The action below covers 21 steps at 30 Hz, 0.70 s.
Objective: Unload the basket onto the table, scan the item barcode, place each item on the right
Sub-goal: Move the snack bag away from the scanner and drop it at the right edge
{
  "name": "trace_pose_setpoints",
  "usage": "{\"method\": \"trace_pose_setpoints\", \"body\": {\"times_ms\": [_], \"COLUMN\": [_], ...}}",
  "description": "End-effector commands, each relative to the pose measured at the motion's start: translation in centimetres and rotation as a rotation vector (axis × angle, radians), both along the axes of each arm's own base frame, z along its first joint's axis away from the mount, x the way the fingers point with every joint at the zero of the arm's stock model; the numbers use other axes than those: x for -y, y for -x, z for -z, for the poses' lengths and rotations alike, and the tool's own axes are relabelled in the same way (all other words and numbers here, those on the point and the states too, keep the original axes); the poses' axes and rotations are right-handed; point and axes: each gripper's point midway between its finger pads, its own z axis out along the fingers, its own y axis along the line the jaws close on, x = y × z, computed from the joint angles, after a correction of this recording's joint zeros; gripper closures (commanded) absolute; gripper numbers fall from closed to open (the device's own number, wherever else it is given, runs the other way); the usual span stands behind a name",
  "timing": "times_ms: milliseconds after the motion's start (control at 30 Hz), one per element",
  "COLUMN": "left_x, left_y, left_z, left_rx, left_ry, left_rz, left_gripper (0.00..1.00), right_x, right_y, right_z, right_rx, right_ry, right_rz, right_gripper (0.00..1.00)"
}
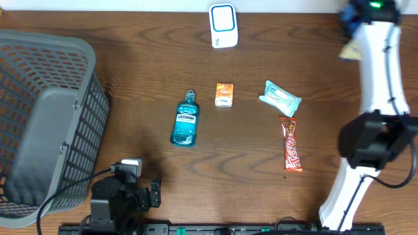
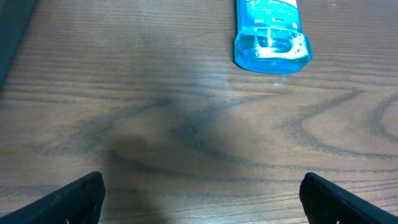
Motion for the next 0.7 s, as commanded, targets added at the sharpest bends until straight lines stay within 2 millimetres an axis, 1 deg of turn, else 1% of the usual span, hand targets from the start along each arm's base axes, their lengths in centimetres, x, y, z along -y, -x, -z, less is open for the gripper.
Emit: {"method": "trace_pose_setpoints", "body": {"times_ms": [0, 67, 133, 200, 267, 333, 467, 533, 600, 633, 667], "left_x": [0.1, 0.1, 0.1, 0.1, 0.1, 0.1, 0.1, 0.1, 0.1, 0.1, 0.1], "left_y": [0.1, 0.1, 0.1, 0.1, 0.1, 0.1, 0.1, 0.1, 0.1, 0.1, 0.1], "left_z": [0.2, 0.2, 0.2, 0.2, 0.2, 0.2, 0.2, 0.2, 0.2, 0.2, 0.2], "left_rx": [-0.008, -0.008, -0.008, -0.008, -0.008, -0.008, -0.008, -0.008, -0.008, -0.008, -0.008], "left_ry": [0.006, 0.006, 0.006, 0.006, 0.006, 0.006, 0.006, 0.006, 0.006, 0.006, 0.006], "left_rz": [0.003, 0.003, 0.003, 0.003, 0.003, 0.003, 0.003, 0.003, 0.003, 0.003, 0.003], "left_gripper": [0.0, 0.0, 0.0, 0.0, 0.0, 0.0, 0.0, 0.0, 0.0, 0.0, 0.0], "right_x": [5.9, 9.0, 12.0, 14.5, 16.7, 18.7, 22.1, 22.9, 23.1, 22.7, 22.1], "right_y": [2.6, 4.3, 6.5, 8.7, 10.9, 12.6, 15.3, 16.3, 16.6, 16.2, 15.7], "right_z": [4.1, 6.5, 8.5, 10.2, 11.3, 11.7, 11.4, 11.1, 10.8, 10.7, 10.6], "right_rx": [-0.034, -0.062, -0.098, -0.125, -0.145, -0.149, -0.12, -0.1, -0.069, -0.053, -0.033], "right_ry": [-0.069, -0.112, -0.125, -0.135, -0.146, -0.153, -0.16, -0.167, -0.194, -0.226, -0.267], "right_rz": [0.174, 0.229, 0.296, 0.358, 0.415, 0.466, 0.561, 0.604, 0.627, 0.611, 0.586], "right_gripper": [0.99, 0.99, 0.99, 0.99, 0.99, 0.99, 0.97, 0.94, 0.78, 0.63, 0.46]}}
